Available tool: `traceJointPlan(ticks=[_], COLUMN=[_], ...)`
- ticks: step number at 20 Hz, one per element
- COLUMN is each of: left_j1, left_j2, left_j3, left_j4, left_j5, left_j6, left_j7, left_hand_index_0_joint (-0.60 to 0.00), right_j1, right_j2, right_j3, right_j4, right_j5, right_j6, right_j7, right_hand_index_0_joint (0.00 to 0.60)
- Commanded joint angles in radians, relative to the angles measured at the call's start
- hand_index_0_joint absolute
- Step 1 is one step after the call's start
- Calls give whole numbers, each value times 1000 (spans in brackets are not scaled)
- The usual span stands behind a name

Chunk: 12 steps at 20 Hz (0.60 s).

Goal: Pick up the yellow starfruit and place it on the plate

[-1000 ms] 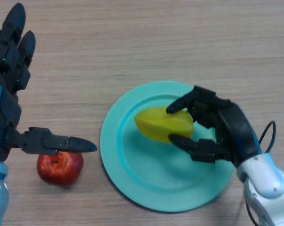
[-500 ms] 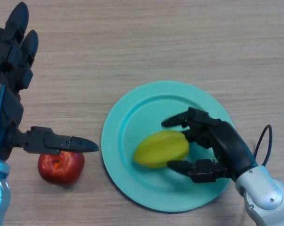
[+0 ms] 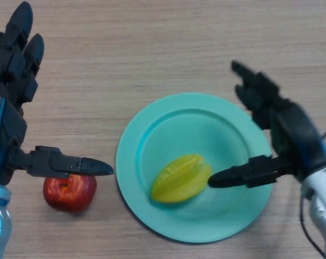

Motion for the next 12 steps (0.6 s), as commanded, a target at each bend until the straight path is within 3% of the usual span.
traceJointPlan(ticks=[1, 7, 12], left_j1=[-14, -41, -62], left_j2=[19, 30, 37], left_j3=[37, 33, 42], left_j4=[-55, -31, 58], left_j5=[-34, -38, -46], left_j6=[-95, -75, -127], left_j7=[19, 19, 30], left_hand_index_0_joint=[0, 0, 0], right_j1=[-27, -10, -15], right_j2=[-51, -113, -133], right_j3=[-101, -225, -264], right_j4=[-109, -121, -47], right_j5=[62, 36, 31], right_j6=[-94, -207, -312], right_j7=[20, 14, -47], right_hand_index_0_joint=[0, 0, 0])
